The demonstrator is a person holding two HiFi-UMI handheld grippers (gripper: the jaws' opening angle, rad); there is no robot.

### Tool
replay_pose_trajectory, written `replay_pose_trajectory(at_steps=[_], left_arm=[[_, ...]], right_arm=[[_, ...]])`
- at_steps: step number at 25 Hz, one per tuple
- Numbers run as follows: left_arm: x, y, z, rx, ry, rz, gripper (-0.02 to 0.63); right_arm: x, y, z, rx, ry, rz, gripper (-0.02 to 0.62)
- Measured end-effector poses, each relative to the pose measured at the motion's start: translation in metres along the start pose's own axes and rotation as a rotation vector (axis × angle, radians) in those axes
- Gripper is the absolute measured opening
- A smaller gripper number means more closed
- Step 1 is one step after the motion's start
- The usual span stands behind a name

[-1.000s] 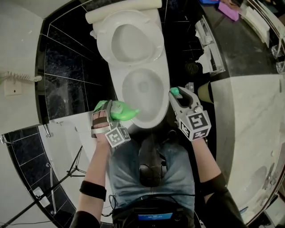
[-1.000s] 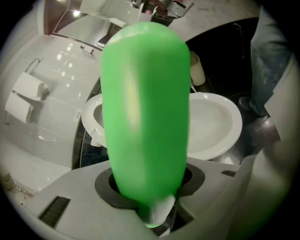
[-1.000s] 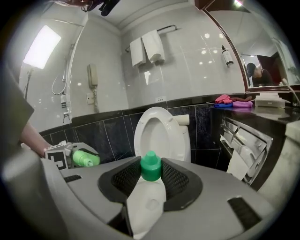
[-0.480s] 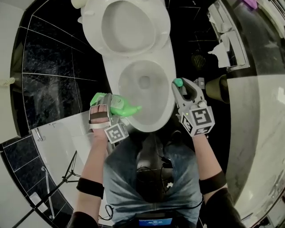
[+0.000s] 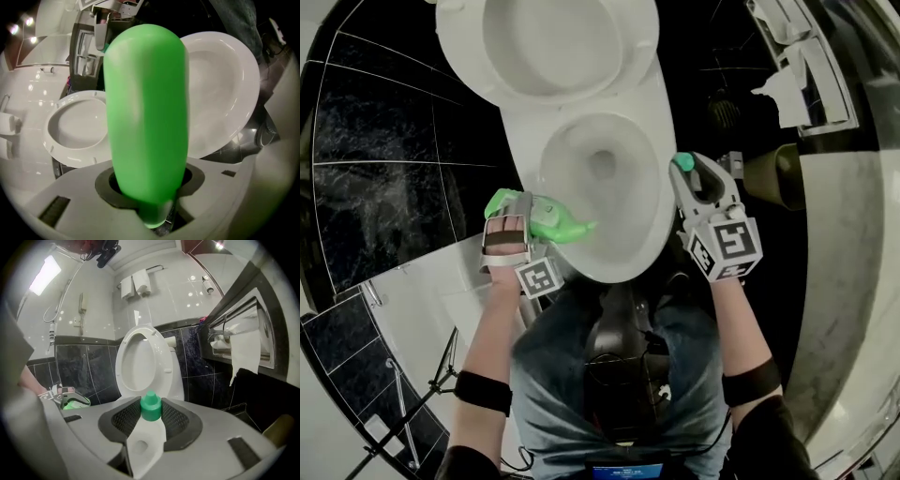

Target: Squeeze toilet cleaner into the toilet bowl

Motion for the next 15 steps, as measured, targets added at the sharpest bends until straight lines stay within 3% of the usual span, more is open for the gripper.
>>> replay_pose_trajectory(at_steps=[15], left_arm=[[-0.024, 0.012, 0.011, -0.031, -0.083, 0.052, 0.189]], right_arm=[[-0.015, -0.027, -0.009, 0.011, -0.039, 0.036, 0.141]])
Point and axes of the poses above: the fingertips, and each gripper's own axes: z forward along the fingers, x to its left, y out of its top, the point moved 9 cm from there along -z, backward along the fingers, and after that the axes turned 2 degrees about -y, right-handed, at the moved point
